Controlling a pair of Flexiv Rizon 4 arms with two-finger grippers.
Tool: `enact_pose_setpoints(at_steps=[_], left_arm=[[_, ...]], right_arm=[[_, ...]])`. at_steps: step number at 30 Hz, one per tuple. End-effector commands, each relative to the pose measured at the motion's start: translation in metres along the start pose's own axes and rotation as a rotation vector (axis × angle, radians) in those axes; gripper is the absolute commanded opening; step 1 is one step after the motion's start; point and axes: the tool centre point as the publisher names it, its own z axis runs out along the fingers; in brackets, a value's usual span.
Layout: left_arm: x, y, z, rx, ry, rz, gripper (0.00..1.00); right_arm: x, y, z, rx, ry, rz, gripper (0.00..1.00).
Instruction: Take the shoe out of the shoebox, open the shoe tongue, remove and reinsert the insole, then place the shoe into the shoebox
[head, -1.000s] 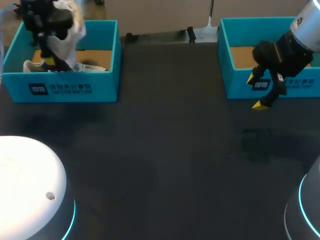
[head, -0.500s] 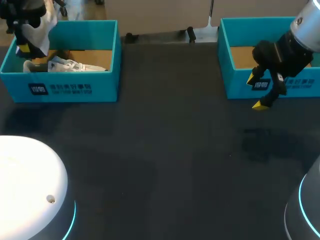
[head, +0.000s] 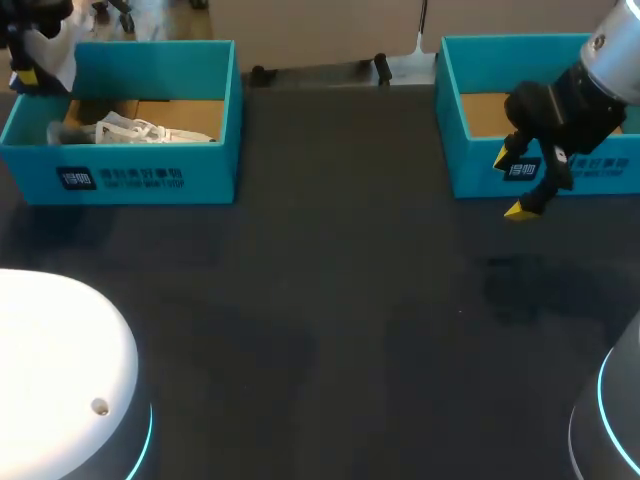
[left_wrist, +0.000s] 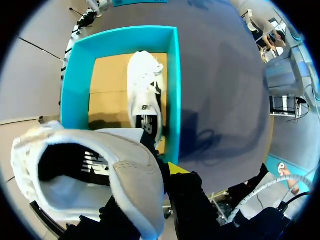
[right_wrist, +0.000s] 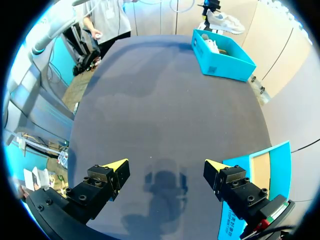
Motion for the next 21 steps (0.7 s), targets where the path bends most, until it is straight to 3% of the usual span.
enact_pose_setpoints(at_steps=[1,11,21], left_arm=[[-0.018,0.007,0.0,0.015,0.012,0.011,0.0],[-0.049,0.022,-0.004,-0.005,0.01,0.013,0.0],[-0.075,0.024,-0.011,0.057,-0.039,0.066,0.0]], right_arm=[[0.0,0.0,0.001,0.002,0.0,0.0,1.0],[0.0,0.0,0.001,0.002,0.0,0.0,1.0],[0.0,0.0,0.001,0.002,0.0,0.0,1.0]])
